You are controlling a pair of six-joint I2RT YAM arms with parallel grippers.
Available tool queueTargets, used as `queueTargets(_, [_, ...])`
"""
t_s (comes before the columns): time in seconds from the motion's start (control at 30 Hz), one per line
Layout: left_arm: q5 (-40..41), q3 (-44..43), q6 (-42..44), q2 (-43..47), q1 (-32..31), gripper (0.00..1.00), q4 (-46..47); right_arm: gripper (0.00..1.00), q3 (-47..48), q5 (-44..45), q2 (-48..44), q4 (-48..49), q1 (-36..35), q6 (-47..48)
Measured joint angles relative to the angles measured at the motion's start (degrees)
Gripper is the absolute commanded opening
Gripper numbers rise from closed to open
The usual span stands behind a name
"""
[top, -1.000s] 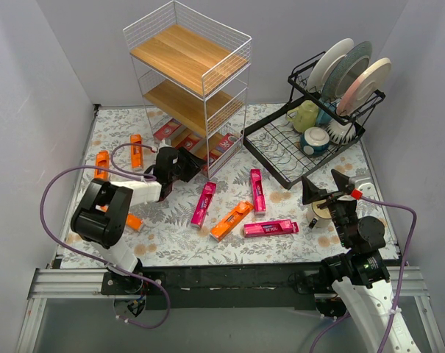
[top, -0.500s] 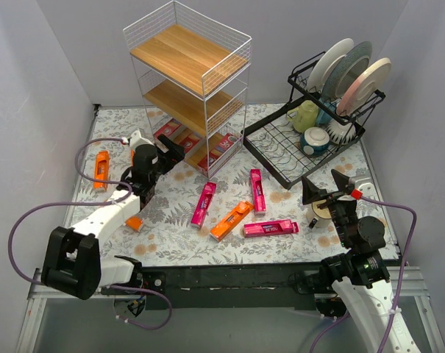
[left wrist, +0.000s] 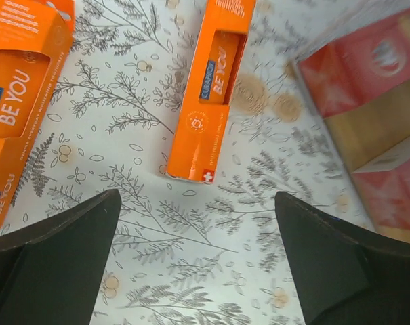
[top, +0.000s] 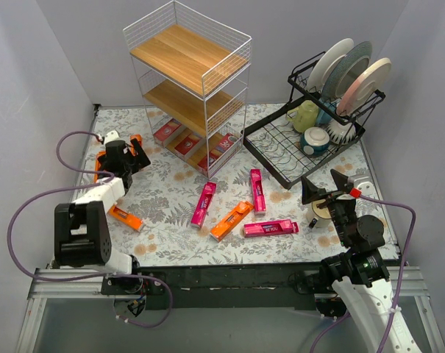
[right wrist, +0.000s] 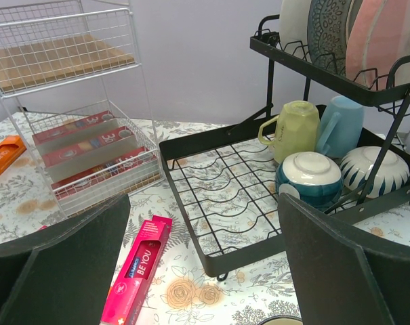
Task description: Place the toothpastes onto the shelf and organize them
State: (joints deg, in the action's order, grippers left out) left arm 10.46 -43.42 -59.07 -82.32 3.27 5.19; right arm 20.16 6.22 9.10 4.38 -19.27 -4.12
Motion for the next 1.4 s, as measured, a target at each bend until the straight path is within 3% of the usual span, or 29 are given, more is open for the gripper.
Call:
queueTargets(0.3, [-4.31, -3.56, 11.93, -12.20, 0.52, 0.97, 3.06, 0.99, 0.00, 0.00, 0.00, 0.00, 0.00, -0.07])
queueTargets(0.6, [-4.48, -7.63, 17.16, -20.24, 0.66, 0.77, 3.85, 0.99, 0.00, 0.00, 0.00, 0.00, -0.02, -0.11])
queueTargets(0.77, [-4.42, -10.01, 17.62, -22.27, 0.70, 0.72, 3.89, 0.99, 0.00, 0.02, 0.02, 0.00, -0.04, -0.13])
queueTargets(1.13, [-4.44, -13.11, 17.73, -24.85, 0.70, 0.49, 3.65, 0.99, 0.00, 0.02, 0.17, 0.00, -0.04, -0.11])
queueTargets(1.4, [-3.93, -12.76, 17.73, -24.11, 0.70, 0.42, 2.75, 0.99, 0.00, 0.02, 0.28, 0.00, -0.04, -0.11])
